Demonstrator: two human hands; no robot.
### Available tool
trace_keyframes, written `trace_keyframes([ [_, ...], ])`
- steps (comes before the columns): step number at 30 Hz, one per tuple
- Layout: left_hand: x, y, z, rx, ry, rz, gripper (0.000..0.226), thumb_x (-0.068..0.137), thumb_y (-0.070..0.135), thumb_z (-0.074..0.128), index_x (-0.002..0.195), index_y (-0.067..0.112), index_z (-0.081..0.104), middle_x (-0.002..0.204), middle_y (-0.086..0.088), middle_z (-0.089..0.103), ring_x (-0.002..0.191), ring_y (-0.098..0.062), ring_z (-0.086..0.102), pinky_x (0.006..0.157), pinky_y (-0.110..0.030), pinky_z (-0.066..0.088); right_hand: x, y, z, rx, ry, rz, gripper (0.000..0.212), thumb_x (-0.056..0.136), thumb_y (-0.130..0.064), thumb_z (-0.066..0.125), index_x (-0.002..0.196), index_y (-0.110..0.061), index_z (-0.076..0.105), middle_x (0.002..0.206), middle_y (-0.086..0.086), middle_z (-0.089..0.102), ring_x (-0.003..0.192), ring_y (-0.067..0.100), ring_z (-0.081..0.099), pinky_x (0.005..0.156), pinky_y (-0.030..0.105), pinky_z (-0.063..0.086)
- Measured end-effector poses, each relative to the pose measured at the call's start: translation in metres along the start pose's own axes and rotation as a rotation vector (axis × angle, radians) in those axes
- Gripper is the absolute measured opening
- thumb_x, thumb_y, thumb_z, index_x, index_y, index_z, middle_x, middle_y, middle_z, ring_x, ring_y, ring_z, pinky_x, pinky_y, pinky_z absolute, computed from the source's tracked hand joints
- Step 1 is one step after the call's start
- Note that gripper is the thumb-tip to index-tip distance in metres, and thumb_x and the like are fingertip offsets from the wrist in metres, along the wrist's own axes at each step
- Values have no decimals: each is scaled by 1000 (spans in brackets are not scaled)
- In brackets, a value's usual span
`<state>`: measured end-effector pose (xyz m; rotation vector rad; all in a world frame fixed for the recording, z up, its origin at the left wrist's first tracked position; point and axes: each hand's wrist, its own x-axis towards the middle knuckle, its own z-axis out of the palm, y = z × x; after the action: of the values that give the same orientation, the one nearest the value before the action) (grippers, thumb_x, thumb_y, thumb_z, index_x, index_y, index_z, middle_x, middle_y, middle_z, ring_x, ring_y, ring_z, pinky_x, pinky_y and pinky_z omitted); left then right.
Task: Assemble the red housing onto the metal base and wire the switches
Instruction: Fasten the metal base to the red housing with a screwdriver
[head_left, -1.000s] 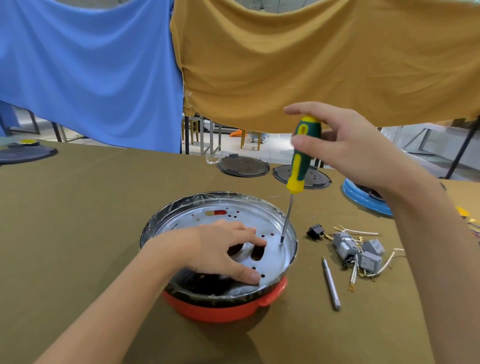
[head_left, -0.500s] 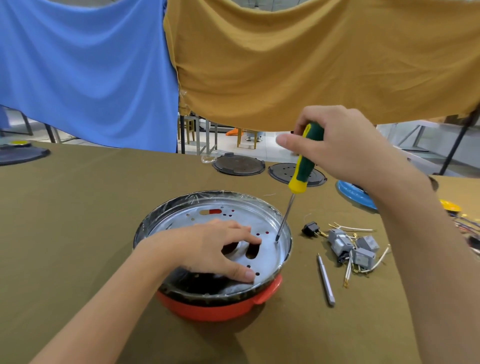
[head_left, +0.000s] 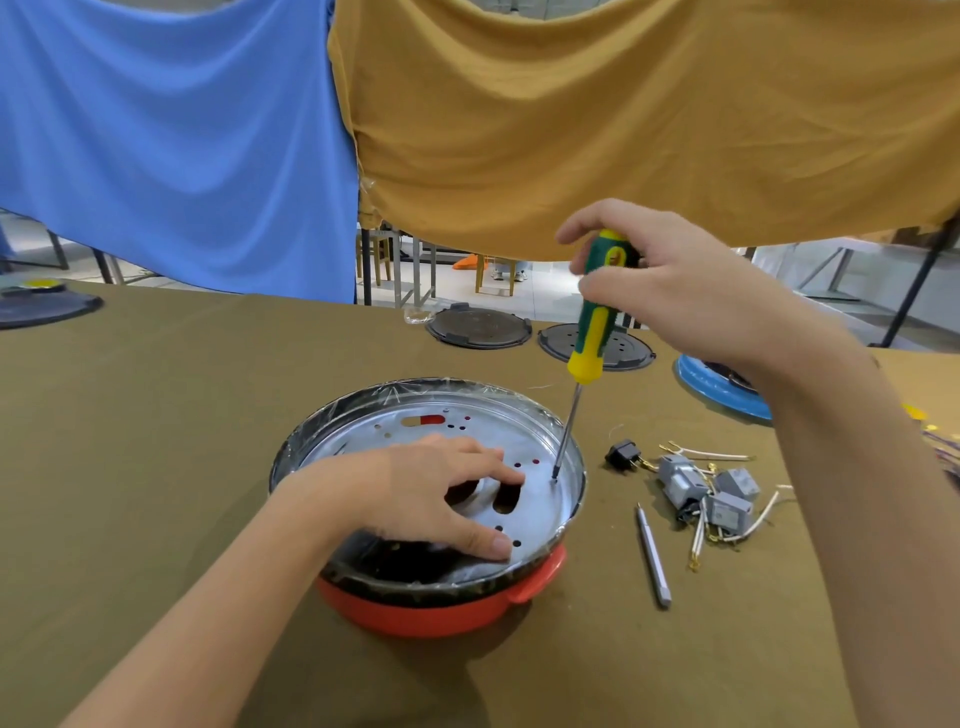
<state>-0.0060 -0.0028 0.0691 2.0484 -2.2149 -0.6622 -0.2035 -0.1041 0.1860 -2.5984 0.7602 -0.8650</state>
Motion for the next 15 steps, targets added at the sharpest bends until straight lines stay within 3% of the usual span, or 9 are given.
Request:
trace_keyframes([
  [2,0,-1,0,14,-1,2,76,76,75,59,144,57,28,157,29,14,146,-1,10,120,-43,16,-2,0,-1,-25,61,-27,15,89,-37,67,102,-31,61,82,-7,58,73,10,54,69,33,48],
  [4,0,-1,0,3,0,3,75,76,75,59,143,58,28,157,29,14,146,-1,10,120,-43,17,-1,0,5,-144,159,-5,28,84,-50,69,87,-24,60,68,-6,55,60,12,49,56,32,41],
  [7,0,-1,1,-4,-3,1,75,76,75,59,143,58,29,157,30,15,146,-1,11,121,-45,16,2,-2,12,-210,177,31,30,92,-53,57,94,-23,57,79,-3,55,69,18,52,58,32,37],
  [10,0,-1,1,-14,-3,-5,76,75,74,60,143,58,30,157,30,14,147,-2,10,121,-47,15,2,-1,7,29,12,19,24,96,-28,49,119,-30,54,104,-3,56,79,13,51,67,30,39],
  [12,1,-1,1,-12,-1,-9,76,75,74,61,143,58,30,157,30,14,147,-2,10,121,-47,15,1,1,2,73,-15,-1,23,94,-27,55,116,-36,56,101,-6,58,78,12,52,68,30,41],
  [14,2,-2,1,-4,1,-1,76,76,74,60,143,58,30,157,29,14,147,-2,10,121,-46,15,0,2,3,-19,69,-34,17,90,-42,65,103,-32,59,87,-6,58,73,11,51,63,29,41],
  [15,2,-2,1,-5,2,0,76,75,75,60,143,58,30,157,30,13,146,-2,10,121,-45,16,0,3,5,-86,120,-27,25,87,-49,67,95,-27,59,79,-4,57,67,13,50,59,29,41],
])
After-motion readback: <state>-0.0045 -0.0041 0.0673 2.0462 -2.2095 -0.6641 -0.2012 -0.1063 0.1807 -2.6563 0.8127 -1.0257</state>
